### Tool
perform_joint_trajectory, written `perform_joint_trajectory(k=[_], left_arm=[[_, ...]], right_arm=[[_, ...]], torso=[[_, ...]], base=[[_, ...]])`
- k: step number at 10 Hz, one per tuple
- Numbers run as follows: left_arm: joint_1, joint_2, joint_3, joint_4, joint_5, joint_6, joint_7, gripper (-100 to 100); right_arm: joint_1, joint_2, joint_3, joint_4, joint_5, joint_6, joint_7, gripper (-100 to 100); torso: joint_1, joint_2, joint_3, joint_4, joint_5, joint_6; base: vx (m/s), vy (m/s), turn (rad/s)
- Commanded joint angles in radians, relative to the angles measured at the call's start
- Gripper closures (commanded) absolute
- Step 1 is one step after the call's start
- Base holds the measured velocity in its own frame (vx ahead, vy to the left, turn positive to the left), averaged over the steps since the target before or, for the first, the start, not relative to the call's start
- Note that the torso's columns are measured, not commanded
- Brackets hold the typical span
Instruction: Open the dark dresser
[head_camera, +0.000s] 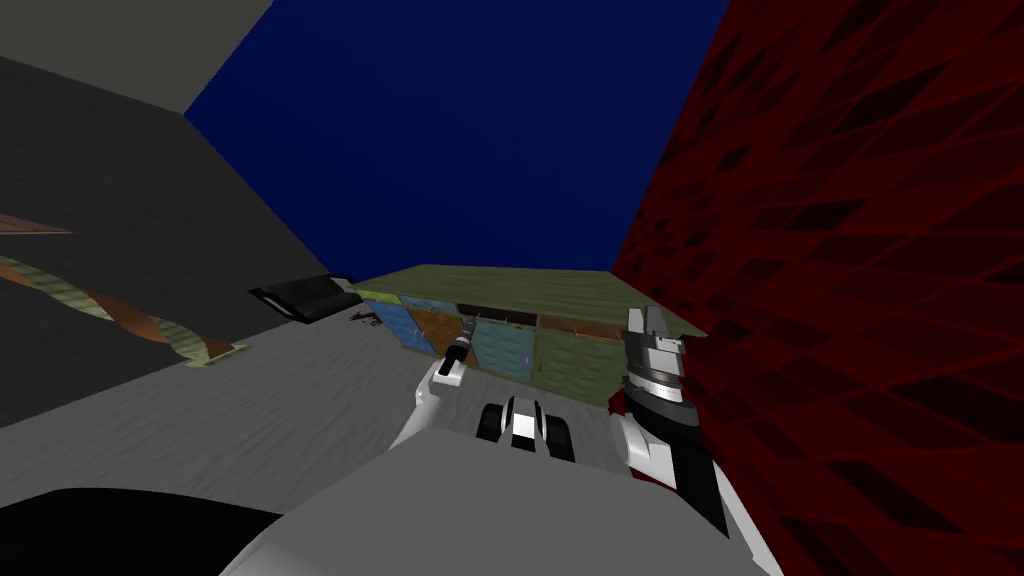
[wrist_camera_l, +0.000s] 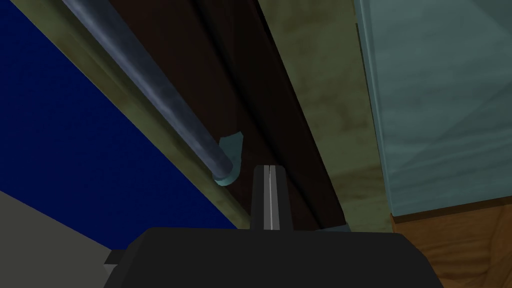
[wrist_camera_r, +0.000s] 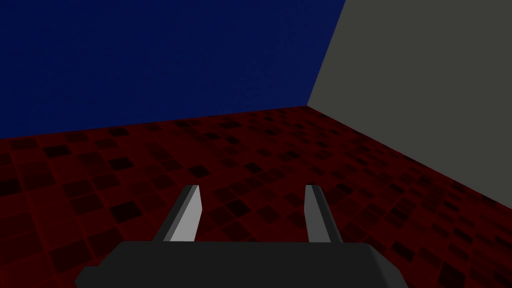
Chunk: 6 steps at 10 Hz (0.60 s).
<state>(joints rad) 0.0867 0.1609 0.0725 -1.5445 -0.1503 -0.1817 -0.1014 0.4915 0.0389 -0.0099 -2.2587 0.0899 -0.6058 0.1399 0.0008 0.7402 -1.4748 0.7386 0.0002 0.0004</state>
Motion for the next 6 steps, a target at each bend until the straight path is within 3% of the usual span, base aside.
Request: perform_joint_trajectory(k=[1, 2, 3, 4, 5, 6], left_arm=[[0.078, 0.019, -0.060, -0.082, 0.012, 0.010, 0.027, 100], [0.081, 0.019, -0.060, -0.098, 0.012, 0.010, 0.027, 100], [0.123, 0.036, -0.107, -0.136, 0.022, 0.021, 0.052, 100], [0.153, 0.036, -0.117, -0.167, 0.022, 0.021, 0.052, 100], [0.139, 0.037, -0.105, -0.152, 0.022, 0.023, 0.050, 100], [0.149, 0.048, -0.115, -0.189, 0.022, 0.059, 0.060, -100]], right_arm=[[0.000, 0.000, 0.000, 0.000, 0.000, 0.000, 0.000, 0], [0.000, 0.000, 0.000, 0.000, 0.000, 0.000, 0.000, 0], [0.000, 0.000, 0.000, 0.000, 0.000, 0.000, 0.000, 0], [0.000, 0.000, 0.000, 0.000, 0.000, 0.000, 0.000, 0], [0.000, 0.000, 0.000, 0.000, 0.000, 0.000, 0.000, 0], [0.000, 0.000, 0.000, 0.000, 0.000, 0.000, 0.000, 0]], torso=[[-0.001, -0.002, -0.001, -0.001, 0.000, -0.001], [-0.002, -0.003, -0.002, -0.001, 0.000, 0.000], [-0.001, -0.002, -0.001, 0.000, 0.000, 0.001], [-0.003, -0.002, -0.001, 0.000, -0.001, 0.000], [-0.003, -0.002, -0.001, 0.000, -0.001, 0.001], [-0.001, 0.000, 0.000, 0.000, 0.000, 0.001]], base=[[0.083, -0.045, 0.145], [0.043, -0.024, 0.003], [0.078, -0.038, 0.176], [0.092, -0.045, 0.121], [0.036, -0.016, 0.021], [-0.001, -0.001, -0.042]])
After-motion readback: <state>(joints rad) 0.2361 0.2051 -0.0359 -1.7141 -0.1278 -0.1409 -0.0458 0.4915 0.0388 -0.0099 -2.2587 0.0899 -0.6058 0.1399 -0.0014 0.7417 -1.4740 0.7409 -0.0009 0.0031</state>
